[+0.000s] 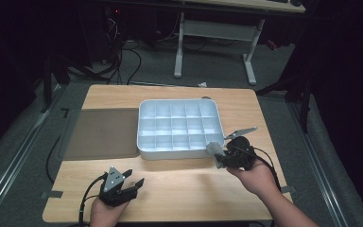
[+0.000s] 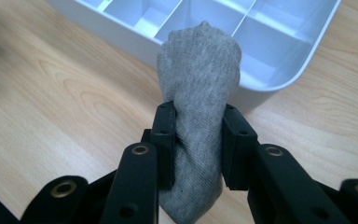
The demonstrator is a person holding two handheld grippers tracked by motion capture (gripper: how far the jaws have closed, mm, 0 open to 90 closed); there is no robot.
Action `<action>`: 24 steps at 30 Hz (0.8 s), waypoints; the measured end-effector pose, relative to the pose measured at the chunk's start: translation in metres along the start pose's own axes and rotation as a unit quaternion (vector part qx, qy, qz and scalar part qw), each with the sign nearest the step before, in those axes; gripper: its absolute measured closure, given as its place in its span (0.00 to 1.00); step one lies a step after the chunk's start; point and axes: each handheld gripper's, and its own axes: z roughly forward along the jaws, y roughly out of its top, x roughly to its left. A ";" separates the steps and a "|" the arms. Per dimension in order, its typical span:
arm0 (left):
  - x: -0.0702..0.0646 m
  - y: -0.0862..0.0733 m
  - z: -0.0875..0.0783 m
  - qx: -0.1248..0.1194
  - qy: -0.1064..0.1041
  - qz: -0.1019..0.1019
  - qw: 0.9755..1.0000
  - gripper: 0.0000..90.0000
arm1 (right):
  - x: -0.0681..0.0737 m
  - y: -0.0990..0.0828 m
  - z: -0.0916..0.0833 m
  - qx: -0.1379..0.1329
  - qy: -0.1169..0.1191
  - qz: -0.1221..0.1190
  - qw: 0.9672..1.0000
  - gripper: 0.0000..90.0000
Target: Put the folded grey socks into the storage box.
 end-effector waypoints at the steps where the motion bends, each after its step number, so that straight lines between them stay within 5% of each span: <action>1: 0.000 0.000 0.000 -0.001 0.000 -0.001 1.000 0.46 | -0.002 0.002 0.001 0.000 0.001 0.003 1.000 0.79; 24: 0.001 -0.002 -0.003 -0.002 -0.005 -0.005 1.000 0.46 | -0.033 0.048 0.036 0.033 -0.020 0.031 0.999 0.79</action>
